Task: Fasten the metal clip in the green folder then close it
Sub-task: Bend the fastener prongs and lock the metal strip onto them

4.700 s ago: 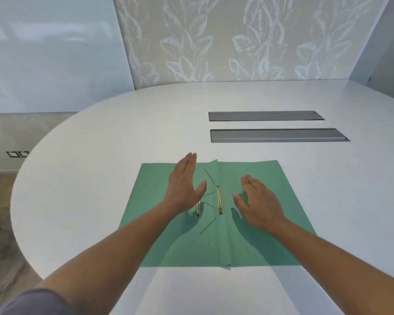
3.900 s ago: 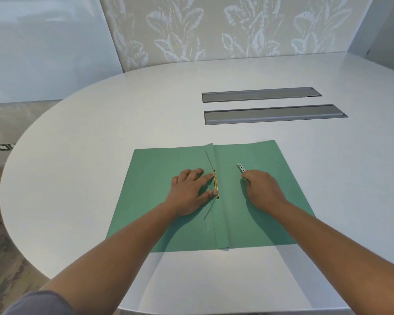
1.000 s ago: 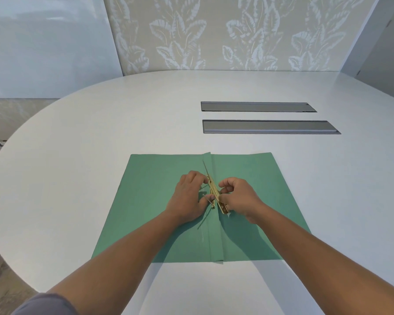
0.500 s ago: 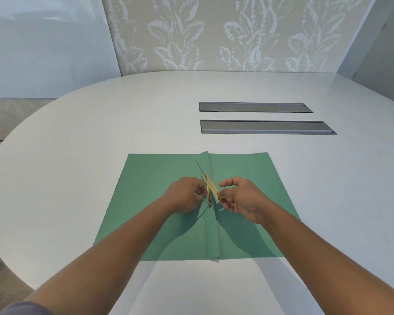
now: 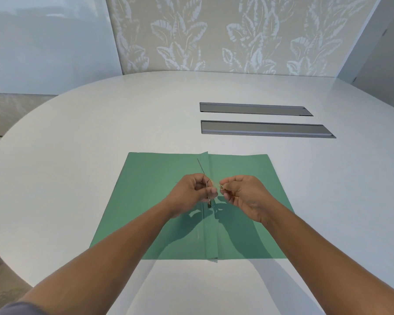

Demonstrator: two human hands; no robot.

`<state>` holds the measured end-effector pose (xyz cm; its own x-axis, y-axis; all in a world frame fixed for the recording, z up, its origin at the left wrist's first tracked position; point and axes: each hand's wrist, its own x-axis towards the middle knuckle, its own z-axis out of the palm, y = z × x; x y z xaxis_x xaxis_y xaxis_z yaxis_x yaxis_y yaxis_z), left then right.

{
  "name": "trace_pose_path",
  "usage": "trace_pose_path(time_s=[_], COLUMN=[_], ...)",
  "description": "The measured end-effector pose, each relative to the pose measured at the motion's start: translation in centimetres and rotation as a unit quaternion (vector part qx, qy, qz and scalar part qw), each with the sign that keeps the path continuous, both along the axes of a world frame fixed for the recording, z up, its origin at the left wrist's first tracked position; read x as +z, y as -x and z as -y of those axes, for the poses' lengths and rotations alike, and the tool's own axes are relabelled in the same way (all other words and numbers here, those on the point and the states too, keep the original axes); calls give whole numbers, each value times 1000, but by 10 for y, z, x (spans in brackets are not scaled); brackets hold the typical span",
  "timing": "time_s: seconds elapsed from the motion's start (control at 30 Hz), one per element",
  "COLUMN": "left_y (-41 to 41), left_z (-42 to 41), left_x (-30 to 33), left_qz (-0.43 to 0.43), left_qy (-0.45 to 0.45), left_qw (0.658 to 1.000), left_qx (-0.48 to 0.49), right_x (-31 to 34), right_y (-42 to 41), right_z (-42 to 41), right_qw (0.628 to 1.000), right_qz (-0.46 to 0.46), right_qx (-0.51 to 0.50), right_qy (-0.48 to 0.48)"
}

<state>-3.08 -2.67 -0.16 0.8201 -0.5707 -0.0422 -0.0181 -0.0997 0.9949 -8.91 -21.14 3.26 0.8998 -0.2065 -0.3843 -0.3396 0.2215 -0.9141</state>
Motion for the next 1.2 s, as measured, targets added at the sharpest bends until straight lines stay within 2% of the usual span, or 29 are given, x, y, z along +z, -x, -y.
trace_pose_path(time_s=[0.1, 0.27, 0.4, 0.63, 0.87, 1.2], left_y=[5, 7, 7, 3, 6, 5], left_z=[9, 16, 18, 27, 33, 33], left_x=[-7, -15, -17, -20, -21, -22], left_qz=[-1, 16, 4, 16, 18, 31], left_qy=[17, -12, 8, 3, -4, -23], left_qw=[1000, 1000, 1000, 994, 992, 992], left_qx=[1, -5, 25, 112, 128, 122], right_x=[4, 9, 8, 6, 2, 5], right_y=[0, 1, 2, -2, -2, 0], right_z=[3, 5, 6, 4, 5, 4], right_qw=[1000, 998, 998, 995, 983, 979], right_qz=[10, 45, 57, 79, 99, 110], right_qx=[-16, -25, -10, -42, -48, -43], right_qy=[-18, -40, 19, 47, 145, 168])
